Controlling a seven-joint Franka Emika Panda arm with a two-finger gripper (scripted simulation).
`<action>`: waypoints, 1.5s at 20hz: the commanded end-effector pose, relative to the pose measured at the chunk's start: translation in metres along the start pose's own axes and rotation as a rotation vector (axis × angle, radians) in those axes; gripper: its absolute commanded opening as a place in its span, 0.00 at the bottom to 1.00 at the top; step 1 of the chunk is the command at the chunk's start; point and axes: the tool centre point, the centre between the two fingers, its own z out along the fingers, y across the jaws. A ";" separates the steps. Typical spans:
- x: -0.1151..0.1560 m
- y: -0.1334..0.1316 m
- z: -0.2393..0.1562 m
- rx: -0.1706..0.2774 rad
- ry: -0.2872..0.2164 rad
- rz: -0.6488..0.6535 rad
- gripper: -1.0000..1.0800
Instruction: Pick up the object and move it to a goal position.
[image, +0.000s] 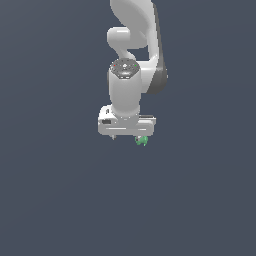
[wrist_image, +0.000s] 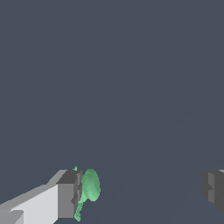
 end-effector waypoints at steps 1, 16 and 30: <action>0.000 0.000 0.000 0.000 0.000 0.000 0.96; -0.003 0.021 0.008 0.015 -0.013 0.035 0.96; -0.053 -0.042 0.054 0.004 -0.021 -0.222 0.96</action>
